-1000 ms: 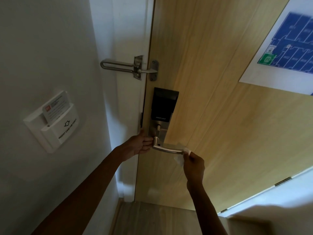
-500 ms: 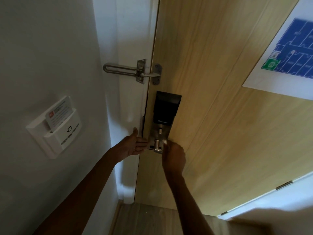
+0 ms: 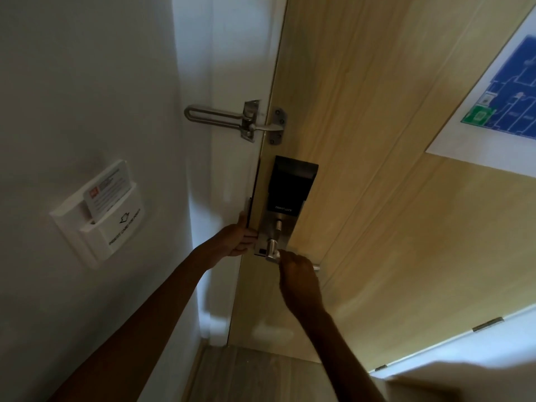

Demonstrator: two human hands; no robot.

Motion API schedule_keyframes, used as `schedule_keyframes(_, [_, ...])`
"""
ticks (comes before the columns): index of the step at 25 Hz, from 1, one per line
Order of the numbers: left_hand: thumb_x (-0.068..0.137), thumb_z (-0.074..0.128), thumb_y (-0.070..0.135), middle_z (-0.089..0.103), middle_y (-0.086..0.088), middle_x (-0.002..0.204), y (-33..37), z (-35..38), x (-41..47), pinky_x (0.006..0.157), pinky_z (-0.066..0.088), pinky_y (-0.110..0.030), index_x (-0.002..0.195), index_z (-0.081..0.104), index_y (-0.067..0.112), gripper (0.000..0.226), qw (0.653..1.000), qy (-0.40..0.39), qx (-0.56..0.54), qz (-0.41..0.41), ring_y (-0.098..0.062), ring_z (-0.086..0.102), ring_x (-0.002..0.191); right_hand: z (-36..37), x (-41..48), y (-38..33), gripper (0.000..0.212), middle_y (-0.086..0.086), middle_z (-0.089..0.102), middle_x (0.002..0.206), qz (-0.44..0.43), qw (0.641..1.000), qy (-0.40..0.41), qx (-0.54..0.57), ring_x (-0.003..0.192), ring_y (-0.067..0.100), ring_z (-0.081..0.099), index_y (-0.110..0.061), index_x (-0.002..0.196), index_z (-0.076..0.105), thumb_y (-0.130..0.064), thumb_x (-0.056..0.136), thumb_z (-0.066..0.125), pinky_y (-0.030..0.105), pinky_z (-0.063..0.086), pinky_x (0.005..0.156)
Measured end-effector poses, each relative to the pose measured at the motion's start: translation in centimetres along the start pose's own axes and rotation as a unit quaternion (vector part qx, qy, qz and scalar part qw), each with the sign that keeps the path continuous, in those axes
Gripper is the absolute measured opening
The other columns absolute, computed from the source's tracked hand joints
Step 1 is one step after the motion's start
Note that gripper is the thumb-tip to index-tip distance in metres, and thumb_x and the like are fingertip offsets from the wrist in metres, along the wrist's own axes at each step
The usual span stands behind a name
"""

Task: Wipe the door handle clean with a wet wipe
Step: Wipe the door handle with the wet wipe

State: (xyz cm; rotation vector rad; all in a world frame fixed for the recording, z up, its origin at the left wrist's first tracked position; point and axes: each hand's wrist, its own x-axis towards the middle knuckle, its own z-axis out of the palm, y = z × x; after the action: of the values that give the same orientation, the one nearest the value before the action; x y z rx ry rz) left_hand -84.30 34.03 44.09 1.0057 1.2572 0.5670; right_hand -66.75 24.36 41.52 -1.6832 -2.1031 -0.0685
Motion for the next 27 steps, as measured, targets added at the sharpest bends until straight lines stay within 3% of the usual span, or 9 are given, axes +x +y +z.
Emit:
schedule_keyframes(4, [0.092, 0.011, 0.064, 0.050, -0.012, 0.142, 0.3, 0.6, 1.1, 0.101, 0.038, -0.033, 0.137, 0.045, 0.004, 0.082, 0.999, -0.011, 0.032, -0.008, -0.028, 0.045, 0.133, -0.8, -0.4, 4.2, 0.020, 0.017, 0.072, 0.098, -0.019, 1.000, -0.017, -0.017, 0.084, 0.029, 0.067, -0.004, 0.112, 0.065, -0.005, 0.093, 0.058, 0.037, 0.055, 0.075])
schedule_keyframes(7, [0.081, 0.014, 0.075, 0.061, 0.000, 0.109, 0.4, 0.7, 1.5, 0.090, 0.040, -0.031, 0.122, 0.057, 0.010, 0.088, 0.998, -0.007, 0.058, 0.003, -0.022, 0.059, 0.107, 0.9, 0.5, -0.2, 0.022, 0.015, 0.071, 0.100, 0.013, 0.999, -0.033, -0.001, 0.088, 0.028, 0.067, -0.006, 0.111, 0.064, -0.003, 0.089, 0.060, 0.038, 0.057, 0.082])
schedule_keyframes(10, [0.071, 0.020, 0.084, 0.060, -0.004, 0.122, 0.1, 0.4, 1.3, 0.094, 0.039, -0.032, 0.129, 0.053, 0.013, 0.098, 0.997, -0.021, 0.071, 0.022, -0.025, 0.055, 0.119, -0.6, 0.2, 2.4, 0.021, 0.016, 0.070, 0.100, 0.006, 0.999, -0.037, 0.003, 0.088, 0.028, 0.067, -0.005, 0.112, 0.064, -0.004, 0.093, 0.055, 0.039, 0.055, 0.080])
schedule_keyframes(13, [0.036, 0.026, 0.102, 0.064, 0.002, 0.096, 0.0, 0.3, 1.4, 0.093, 0.043, -0.037, 0.090, 0.060, 0.031, 0.096, 0.992, -0.012, 0.110, 0.058, -0.018, 0.059, 0.096, -2.4, -1.3, 7.0, 0.024, 0.014, 0.069, 0.081, 0.168, 0.975, -0.008, 0.146, 0.068, 0.022, 0.064, -0.009, 0.091, 0.067, -0.013, 0.101, 0.045, 0.037, 0.048, 0.063])
schedule_keyframes(15, [0.034, 0.026, 0.102, 0.058, 0.004, 0.082, 0.4, 0.4, 1.5, 0.084, 0.045, -0.034, 0.077, 0.054, 0.029, 0.090, 0.992, -0.008, 0.111, 0.057, -0.017, 0.056, 0.087, -2.2, -2.2, 7.2, 0.034, 0.017, 0.072, 0.090, 0.314, 0.868, 0.008, 0.386, 0.079, 0.028, 0.068, -0.003, 0.096, 0.069, -0.019, 0.104, 0.040, 0.042, 0.054, 0.070])
schedule_keyframes(18, [0.029, 0.028, 0.102, 0.051, 0.004, 0.076, 1.0, 0.2, 0.9, 0.067, 0.038, -0.022, 0.072, 0.051, 0.023, 0.093, 0.995, -0.011, 0.096, 0.035, -0.009, 0.050, 0.071, -1.0, -2.6, 4.6, 0.033, 0.018, 0.068, 0.115, 0.409, 0.576, 0.077, 0.703, 0.107, 0.030, 0.065, 0.001, 0.120, 0.062, -0.015, 0.104, 0.039, 0.041, 0.052, 0.094])
schedule_keyframes(20, [0.039, 0.024, 0.099, 0.064, 0.002, 0.092, 1.3, 0.2, 0.5, 0.069, 0.044, -0.017, 0.092, 0.064, 0.017, 0.106, 0.995, -0.005, 0.102, 0.016, -0.007, 0.061, 0.083, -0.5, -2.5, 2.8, 0.031, 0.018, 0.065, 0.122, 0.430, 0.426, 0.124, 0.786, 0.113, 0.031, 0.062, 0.000, 0.125, 0.057, -0.012, 0.102, 0.041, 0.044, 0.046, 0.102])
schedule_keyframes(22, [0.057, 0.017, 0.090, 0.064, -0.007, 0.123, 1.2, 0.2, 0.4, 0.081, 0.048, -0.021, 0.125, 0.057, 0.008, 0.114, 0.995, 0.004, 0.102, -0.005, -0.016, 0.061, 0.113, -0.2, -2.4, 1.0, 0.029, 0.018, 0.066, 0.120, 0.435, 0.361, 0.133, 0.814, 0.111, 0.030, 0.063, -0.001, 0.126, 0.054, -0.011, 0.102, 0.041, 0.045, 0.045, 0.104])
schedule_keyframes(27, [0.091, 0.008, 0.065, 0.048, -0.017, 0.143, 0.8, 0.7, 1.1, 0.104, 0.038, -0.035, 0.138, 0.044, 0.002, 0.087, 0.998, 0.026, 0.055, -0.028, -0.029, 0.046, 0.133, 0.0, -0.3, -2.5, 0.031, 0.028, 0.060, 0.127, 0.459, 0.331, 0.070, 0.821, 0.116, 0.037, 0.059, 0.007, 0.126, 0.051, -0.001, 0.100, 0.036, 0.045, 0.046, 0.101])
